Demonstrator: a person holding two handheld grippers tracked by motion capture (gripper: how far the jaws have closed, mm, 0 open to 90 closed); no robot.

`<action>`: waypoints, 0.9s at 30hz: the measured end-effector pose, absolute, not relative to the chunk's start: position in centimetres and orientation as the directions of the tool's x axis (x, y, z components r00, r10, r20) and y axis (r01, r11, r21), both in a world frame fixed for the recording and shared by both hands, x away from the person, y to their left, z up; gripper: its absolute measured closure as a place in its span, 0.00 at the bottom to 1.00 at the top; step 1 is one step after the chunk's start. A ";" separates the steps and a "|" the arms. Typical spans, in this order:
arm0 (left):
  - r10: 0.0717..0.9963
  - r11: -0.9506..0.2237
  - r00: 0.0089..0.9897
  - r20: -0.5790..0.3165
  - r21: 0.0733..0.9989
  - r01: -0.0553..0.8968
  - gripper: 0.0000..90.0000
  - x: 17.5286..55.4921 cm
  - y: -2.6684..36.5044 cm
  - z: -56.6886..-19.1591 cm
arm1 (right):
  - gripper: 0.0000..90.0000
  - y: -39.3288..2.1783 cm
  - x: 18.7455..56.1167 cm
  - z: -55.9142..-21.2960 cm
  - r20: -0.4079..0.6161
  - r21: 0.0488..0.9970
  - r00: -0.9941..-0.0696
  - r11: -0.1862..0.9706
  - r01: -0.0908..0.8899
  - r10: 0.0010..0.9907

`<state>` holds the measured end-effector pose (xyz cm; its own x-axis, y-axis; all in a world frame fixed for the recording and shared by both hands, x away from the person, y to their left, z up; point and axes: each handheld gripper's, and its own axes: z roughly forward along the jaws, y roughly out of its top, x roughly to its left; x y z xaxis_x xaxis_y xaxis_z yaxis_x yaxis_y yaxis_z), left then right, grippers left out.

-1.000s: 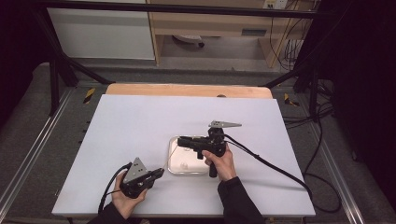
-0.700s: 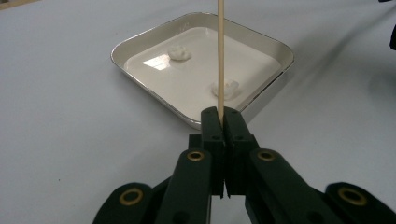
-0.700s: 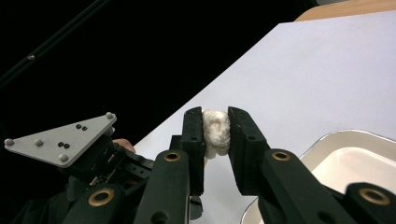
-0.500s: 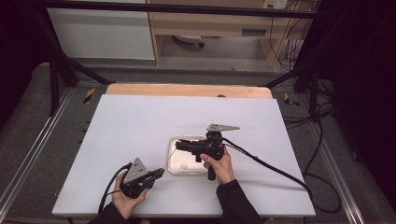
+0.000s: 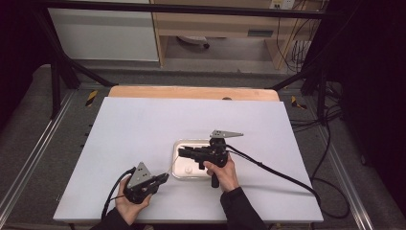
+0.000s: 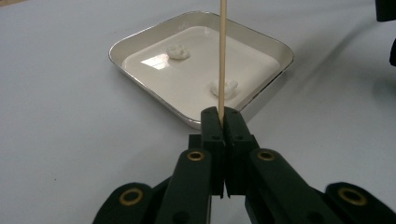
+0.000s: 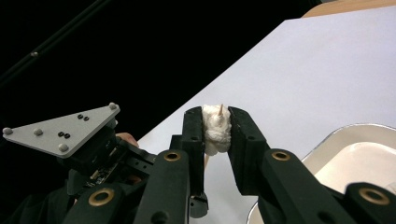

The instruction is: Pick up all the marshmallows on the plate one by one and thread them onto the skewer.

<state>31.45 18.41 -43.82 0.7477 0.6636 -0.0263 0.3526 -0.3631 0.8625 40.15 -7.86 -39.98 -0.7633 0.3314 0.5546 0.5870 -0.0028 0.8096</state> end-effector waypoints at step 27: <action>0.660 -0.366 0.751 -0.033 0.858 0.360 0.99 31.6 18.1 -43.9 | 0.86 -7.3 39.7 -41.0 0.532 0.820 -0.777 0.024 0.572 0.337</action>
<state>31.57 18.12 -43.91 0.7506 0.6599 -0.0330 0.3598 -0.3662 0.8582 39.68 -7.29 -41.04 -0.7769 0.3366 0.5321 0.5719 0.0236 0.8200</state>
